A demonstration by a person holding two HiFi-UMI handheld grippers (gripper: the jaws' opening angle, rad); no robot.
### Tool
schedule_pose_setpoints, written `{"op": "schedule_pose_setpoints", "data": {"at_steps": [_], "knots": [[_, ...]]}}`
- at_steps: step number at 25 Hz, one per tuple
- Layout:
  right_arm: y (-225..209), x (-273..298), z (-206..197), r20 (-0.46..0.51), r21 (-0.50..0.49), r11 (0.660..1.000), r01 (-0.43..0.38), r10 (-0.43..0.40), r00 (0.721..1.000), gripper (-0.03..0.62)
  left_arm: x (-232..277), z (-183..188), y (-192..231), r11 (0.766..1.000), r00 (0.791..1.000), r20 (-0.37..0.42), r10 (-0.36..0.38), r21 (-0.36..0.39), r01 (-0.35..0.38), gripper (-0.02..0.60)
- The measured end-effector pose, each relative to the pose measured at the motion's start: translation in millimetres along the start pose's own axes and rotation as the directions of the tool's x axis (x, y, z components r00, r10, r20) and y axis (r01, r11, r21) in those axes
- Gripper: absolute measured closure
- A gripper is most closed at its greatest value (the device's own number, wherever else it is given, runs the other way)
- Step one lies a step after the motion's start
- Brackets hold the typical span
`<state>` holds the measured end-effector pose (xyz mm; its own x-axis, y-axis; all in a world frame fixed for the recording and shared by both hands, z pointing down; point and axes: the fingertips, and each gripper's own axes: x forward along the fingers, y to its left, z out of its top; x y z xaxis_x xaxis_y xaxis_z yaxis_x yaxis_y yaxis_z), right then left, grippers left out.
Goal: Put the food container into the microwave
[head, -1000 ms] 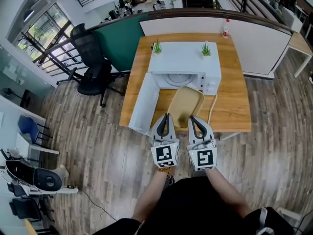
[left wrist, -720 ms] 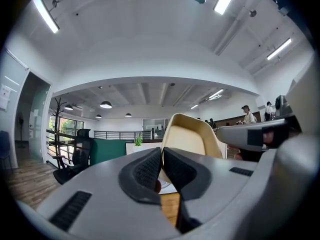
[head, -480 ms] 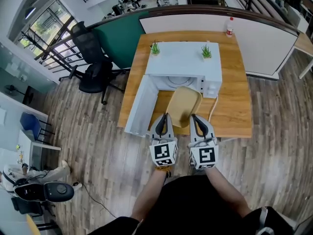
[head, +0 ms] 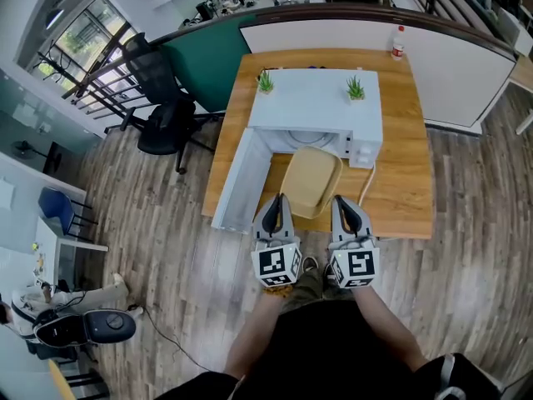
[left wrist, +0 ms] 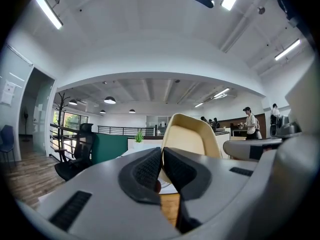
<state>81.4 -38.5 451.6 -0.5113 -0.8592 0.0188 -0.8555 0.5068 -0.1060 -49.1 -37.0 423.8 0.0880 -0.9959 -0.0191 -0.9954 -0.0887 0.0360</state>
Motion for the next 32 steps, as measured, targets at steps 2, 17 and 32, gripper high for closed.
{"op": "schedule_pose_setpoints", "data": {"at_steps": [2, 17, 32], "knots": [[-2, 2, 0, 0.006, 0.006, 1.000, -0.007, 0.007, 1.000, 0.589, 3, 0, 0, 1.000, 1.000, 0.004, 0.001, -0.004, -0.001, 0.546], [-19, 20, 6, 0.016, -0.020, 1.000, -0.010, 0.010, 1.000, 0.589, 31, -10, 2, 0.999, 1.000, -0.004, -0.002, -0.037, 0.002, 0.546], [-28, 65, -10, -0.066, -0.010, 1.000, -0.030, 0.029, 0.997, 0.526, 65, -24, 14, 0.998, 0.999, -0.037, 0.008, -0.060, -0.010, 0.546]]}}
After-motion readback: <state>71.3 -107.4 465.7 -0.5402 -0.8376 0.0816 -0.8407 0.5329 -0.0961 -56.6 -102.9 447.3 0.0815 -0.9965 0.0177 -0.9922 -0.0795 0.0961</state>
